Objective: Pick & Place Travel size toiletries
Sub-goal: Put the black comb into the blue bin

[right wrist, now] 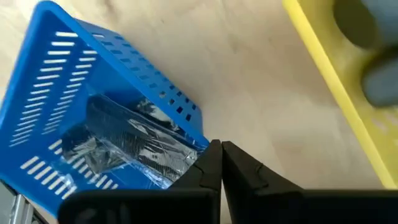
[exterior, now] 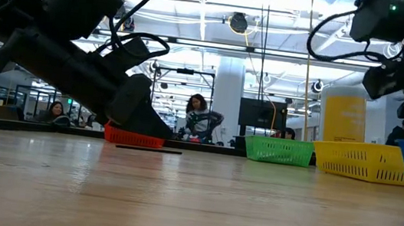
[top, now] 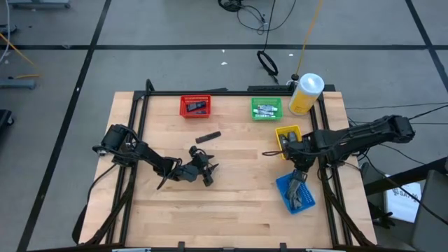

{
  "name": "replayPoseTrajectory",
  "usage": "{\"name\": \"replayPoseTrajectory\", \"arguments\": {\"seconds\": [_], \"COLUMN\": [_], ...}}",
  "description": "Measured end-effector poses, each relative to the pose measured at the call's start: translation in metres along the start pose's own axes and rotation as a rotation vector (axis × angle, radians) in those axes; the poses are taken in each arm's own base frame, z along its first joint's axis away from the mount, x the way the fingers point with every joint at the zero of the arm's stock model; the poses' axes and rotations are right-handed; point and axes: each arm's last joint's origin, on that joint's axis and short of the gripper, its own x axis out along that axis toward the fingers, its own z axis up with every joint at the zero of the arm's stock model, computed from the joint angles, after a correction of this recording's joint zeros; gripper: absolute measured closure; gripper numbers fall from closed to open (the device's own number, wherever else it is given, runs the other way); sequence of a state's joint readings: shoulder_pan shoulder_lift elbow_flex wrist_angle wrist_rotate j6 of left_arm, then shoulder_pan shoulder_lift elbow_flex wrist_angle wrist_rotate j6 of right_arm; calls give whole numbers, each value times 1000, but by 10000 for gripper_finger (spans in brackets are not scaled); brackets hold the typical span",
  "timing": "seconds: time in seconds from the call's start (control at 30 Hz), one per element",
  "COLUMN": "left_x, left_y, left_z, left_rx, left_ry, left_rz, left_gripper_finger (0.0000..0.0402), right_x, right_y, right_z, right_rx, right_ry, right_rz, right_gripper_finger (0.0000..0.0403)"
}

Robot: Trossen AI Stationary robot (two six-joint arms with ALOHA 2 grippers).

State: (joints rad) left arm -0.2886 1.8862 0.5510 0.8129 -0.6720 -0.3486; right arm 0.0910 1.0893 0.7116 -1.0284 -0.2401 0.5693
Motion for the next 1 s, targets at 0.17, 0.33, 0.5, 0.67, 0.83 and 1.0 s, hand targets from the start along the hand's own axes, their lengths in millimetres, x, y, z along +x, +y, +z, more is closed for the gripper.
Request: {"name": "replayPoseTrajectory", "arguments": {"seconds": [0.17, 0.33, 0.5, 0.67, 0.83, 1.0], "left_x": [0, 0, 0, 0, 0, 1], "left_y": [0, 0, 0, 0, 0, 1], "left_z": [0, 0, 0, 0, 0, 0], "left_rx": [0, 0, 0, 0, 0, -2], "left_ry": [0, 0, 0, 1, 6, 6], "left_rz": [0, 0, 0, -3, -15, -10], "left_gripper_finger": [206, 206, 206, 206, 206, 206], "right_x": [-4, -15, -20, -10, 13, 21], "right_y": [4, 14, 21, 25, 19, 18], "right_z": [2, 1, 5, 18, 15, 13], "right_rx": [-46, 1, 29, -74, -92, -165], "right_ry": [3, 56, 33, -136, -80, -83], "right_rz": [57, 281, 411, 443, 437, 456], "right_gripper_finger": [403, 403, 403, 400, 382, 359]}}
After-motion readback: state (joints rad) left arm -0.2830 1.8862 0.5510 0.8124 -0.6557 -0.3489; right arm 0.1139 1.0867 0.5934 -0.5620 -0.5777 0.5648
